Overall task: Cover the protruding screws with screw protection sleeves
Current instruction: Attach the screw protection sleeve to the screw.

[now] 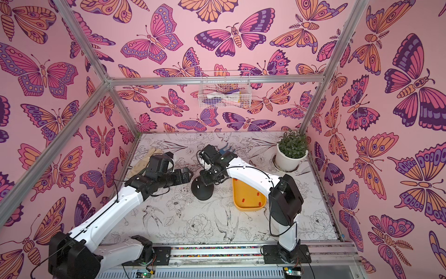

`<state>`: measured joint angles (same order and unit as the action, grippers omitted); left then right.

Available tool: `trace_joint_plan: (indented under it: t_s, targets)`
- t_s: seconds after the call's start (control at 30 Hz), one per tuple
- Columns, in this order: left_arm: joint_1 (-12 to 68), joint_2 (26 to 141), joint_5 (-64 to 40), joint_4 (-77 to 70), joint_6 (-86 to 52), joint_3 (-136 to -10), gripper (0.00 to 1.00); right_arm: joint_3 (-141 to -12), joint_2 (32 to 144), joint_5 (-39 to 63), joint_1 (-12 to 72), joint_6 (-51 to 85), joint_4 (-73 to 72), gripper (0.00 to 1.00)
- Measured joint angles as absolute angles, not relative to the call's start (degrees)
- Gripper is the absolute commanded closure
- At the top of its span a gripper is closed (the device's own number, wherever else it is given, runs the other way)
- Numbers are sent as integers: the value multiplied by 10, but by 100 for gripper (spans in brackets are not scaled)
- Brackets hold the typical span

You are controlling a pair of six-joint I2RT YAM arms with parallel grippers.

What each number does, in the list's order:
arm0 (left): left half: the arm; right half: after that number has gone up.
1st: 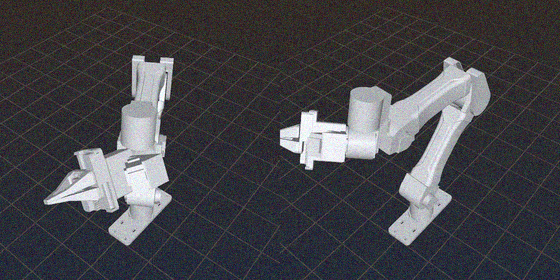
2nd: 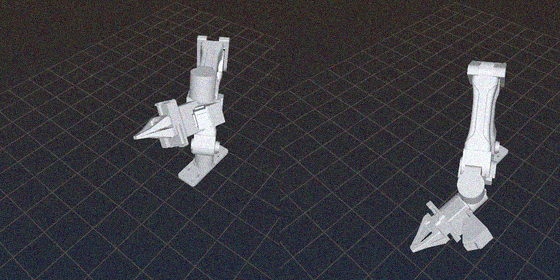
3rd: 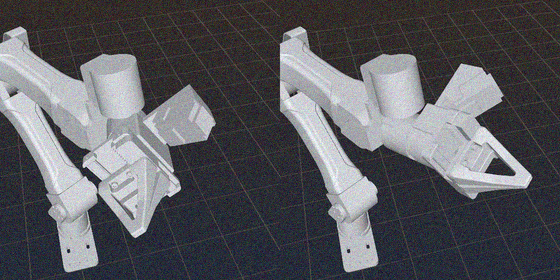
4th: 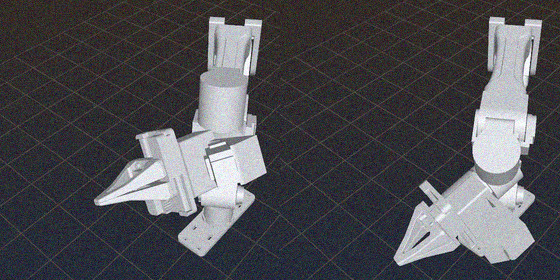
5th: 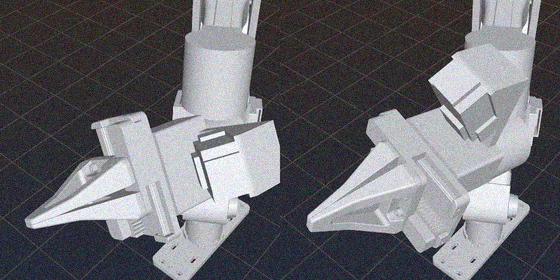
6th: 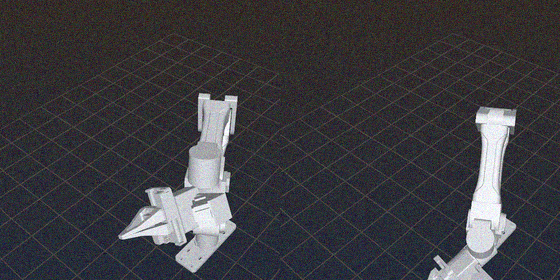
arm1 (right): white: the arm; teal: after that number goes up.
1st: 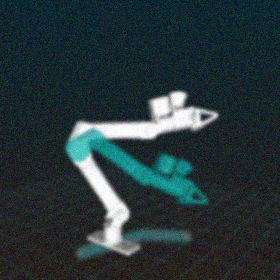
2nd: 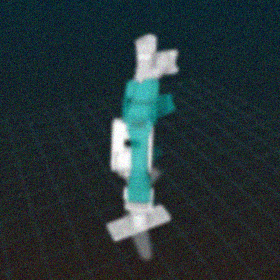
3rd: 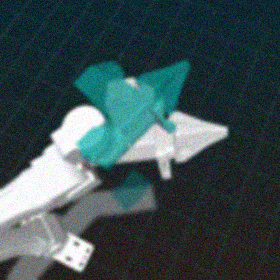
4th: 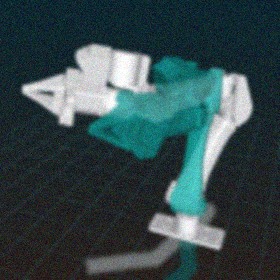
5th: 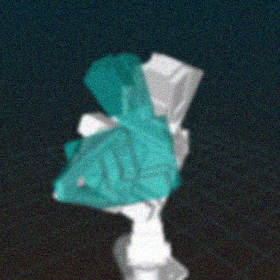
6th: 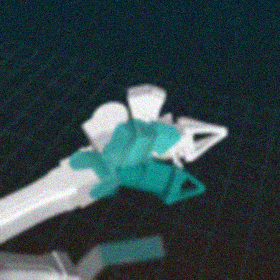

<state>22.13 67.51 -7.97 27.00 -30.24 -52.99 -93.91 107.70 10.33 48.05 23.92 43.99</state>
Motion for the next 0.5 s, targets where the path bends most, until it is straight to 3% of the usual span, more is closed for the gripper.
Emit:
trace_joint_plan:
  t_s: [0.5]
  targets:
    - [221,668,-80,270,-302,-530,0,-940,1069,94,481,239,440,76]
